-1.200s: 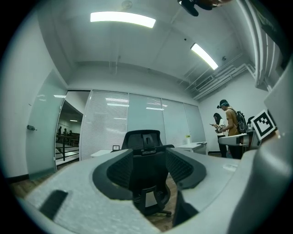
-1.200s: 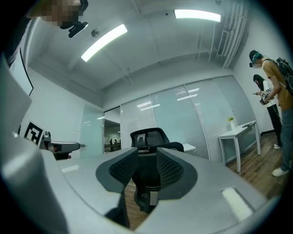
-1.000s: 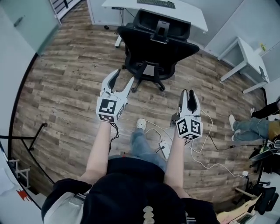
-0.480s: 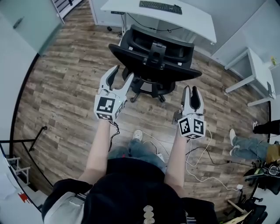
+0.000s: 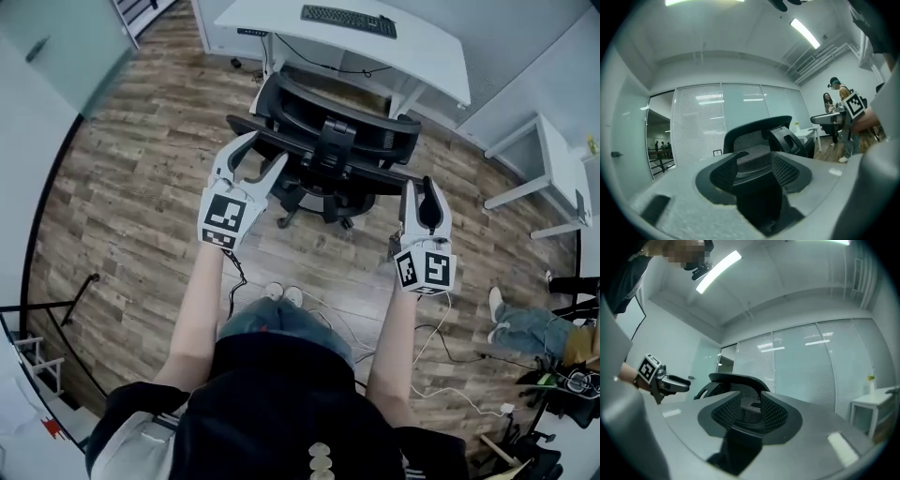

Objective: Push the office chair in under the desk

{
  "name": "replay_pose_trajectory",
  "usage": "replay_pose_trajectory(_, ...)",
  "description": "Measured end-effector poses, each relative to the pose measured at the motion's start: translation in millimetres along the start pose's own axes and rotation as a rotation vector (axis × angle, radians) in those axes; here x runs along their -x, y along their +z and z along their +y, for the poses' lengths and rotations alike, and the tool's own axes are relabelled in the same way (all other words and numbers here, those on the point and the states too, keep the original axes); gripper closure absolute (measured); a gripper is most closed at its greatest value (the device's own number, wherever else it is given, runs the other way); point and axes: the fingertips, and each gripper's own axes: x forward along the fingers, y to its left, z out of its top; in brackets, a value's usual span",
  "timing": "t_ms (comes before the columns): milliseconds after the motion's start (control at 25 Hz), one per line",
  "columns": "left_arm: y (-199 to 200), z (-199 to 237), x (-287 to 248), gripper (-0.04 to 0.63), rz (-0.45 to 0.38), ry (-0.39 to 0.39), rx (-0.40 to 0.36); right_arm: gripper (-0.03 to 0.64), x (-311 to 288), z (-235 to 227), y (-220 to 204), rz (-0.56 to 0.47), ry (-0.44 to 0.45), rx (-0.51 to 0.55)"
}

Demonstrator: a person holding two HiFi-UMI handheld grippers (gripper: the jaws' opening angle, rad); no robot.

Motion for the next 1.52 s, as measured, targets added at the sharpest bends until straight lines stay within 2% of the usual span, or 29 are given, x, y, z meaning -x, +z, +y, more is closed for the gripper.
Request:
replay_pose_trajectory(120,-4,3,-10,0.363,0.074,-0.098,-0.076,0.492,-12,1,0,0.067,0.110,0.088)
replay_pose_trajectory(320,-17,-1,-20,0.362,0.202,-0.247,-0.253,0.473,-22,12,-11,0.236,0.321,0.237)
replay_pose_trajectory(440,-27,-7,-28,0.359,0.289,-0.318,-0.397,0.459,-28,19,-28,0.347,0.427,0.312)
replay_pose_trajectory(680,-52,-15,-42,0.382,0.451,-0.419,-0.730,0.451,-33,30,-69,0.557,0.595,0.513)
replay_pose_trajectory(960,-78,-20,-50,0.403,0.594,-0.519,-0.950,0.439,-37,38,-107,0.743,0.762,0.809)
replay_pose_trajectory(1160,-92,-17,-58,0.433,0.671,-0.569,-0.997,0.439,-46,38,-126,0.832,0.812,0.860)
replay_pose_trajectory(1400,-96,-17,-62,0.453,0.690,-0.607,-1.023,0.474,-50,43,-133,0.866,0.844,0.888)
replay_pose_trajectory(1520,-97,-17,-63,0.451,0.703,-0.613,-1.062,0.476,-50,43,-134,0.880,0.854,0.908)
